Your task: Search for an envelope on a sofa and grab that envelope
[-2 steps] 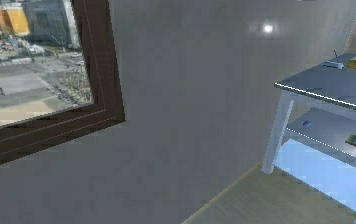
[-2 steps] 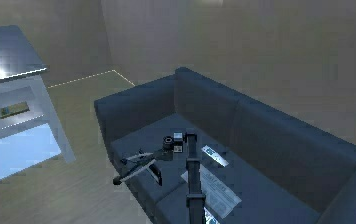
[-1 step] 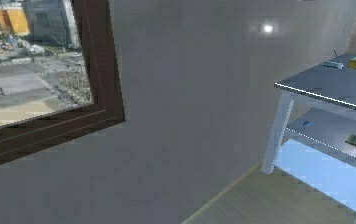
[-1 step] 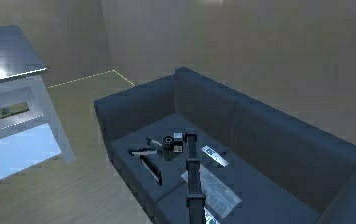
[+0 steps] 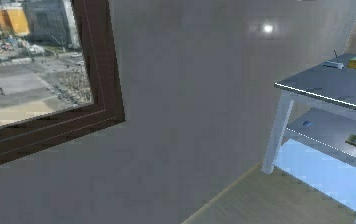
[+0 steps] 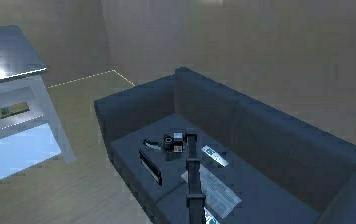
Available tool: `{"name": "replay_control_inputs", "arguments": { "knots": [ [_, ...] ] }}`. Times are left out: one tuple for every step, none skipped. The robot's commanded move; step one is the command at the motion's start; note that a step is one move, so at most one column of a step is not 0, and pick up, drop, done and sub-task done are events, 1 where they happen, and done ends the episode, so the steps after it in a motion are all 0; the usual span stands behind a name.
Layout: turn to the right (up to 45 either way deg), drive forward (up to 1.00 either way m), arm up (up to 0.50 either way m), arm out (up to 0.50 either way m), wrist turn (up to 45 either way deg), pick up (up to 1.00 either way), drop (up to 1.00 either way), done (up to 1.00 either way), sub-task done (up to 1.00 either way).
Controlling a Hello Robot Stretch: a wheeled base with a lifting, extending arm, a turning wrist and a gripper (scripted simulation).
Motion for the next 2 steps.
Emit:
{"name": "replay_control_inputs", "arguments": {
  "knots": [
    [0.0, 0.00, -0.30, 0.00, 0.0, 0.00, 0.00, 0.00, 0.00],
    [0.0, 0.00, 0.00, 0.00, 0.0, 1.00, 0.00, 0.00, 0.00]
  ]
}}
